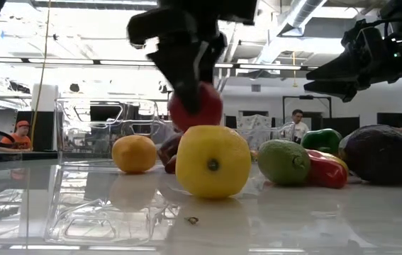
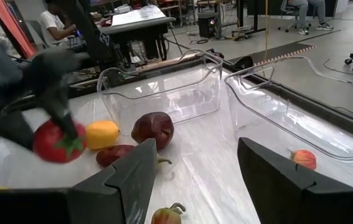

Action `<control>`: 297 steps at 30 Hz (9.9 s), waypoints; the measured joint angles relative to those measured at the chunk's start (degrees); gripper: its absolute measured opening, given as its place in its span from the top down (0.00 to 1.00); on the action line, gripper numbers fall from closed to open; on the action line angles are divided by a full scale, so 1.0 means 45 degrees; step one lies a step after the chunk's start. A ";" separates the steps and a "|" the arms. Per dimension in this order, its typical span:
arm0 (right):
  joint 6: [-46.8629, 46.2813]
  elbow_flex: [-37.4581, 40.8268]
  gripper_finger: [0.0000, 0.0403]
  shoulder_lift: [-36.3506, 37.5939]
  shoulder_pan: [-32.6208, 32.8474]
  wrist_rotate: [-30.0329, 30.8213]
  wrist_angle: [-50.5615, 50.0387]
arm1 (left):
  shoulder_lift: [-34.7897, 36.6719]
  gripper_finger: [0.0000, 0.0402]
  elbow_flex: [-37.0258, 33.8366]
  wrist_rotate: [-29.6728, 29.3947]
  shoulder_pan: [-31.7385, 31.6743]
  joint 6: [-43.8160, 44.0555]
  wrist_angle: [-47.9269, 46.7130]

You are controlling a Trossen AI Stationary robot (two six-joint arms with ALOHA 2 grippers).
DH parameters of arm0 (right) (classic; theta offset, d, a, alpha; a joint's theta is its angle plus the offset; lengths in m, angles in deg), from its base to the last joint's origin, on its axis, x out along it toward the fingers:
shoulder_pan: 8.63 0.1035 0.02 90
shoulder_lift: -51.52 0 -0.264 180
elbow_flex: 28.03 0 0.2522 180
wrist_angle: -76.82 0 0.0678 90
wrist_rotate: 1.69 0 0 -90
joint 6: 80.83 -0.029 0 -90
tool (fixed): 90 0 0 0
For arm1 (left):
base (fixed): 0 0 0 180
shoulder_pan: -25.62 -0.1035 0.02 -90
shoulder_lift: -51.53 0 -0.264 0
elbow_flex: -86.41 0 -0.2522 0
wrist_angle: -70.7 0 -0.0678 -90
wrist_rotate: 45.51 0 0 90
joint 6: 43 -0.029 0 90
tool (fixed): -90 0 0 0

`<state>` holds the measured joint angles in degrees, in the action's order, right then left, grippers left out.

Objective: Sort produce into baskets
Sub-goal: Put the red tomato into the right transparent bin, then put the top left red chili pepper into the left transparent bin, then put the red apple into the right transparent bin

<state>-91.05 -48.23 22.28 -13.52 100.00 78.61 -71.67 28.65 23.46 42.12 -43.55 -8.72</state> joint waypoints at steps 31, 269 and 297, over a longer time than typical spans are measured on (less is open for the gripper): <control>0.0025 0.0000 0.37 0.0002 0.0011 0.0093 0.0117 | 0.2326 0.34 -0.0560 -0.2870 -0.2887 -0.1387 0.0590; 0.0277 0.0000 0.37 -0.0003 0.0152 0.0374 -0.0034 | 0.0959 0.19 0.0637 -0.4860 -0.3090 -0.1310 -0.2067; 0.0233 0.0000 0.37 -0.0003 0.0157 0.0379 0.0765 | 0.8072 0.19 -1.1132 0.0374 -0.6835 0.1471 1.5648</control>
<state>-90.00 -48.23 22.26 -12.81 101.70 82.05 -35.35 -21.45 25.15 11.36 -36.93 61.69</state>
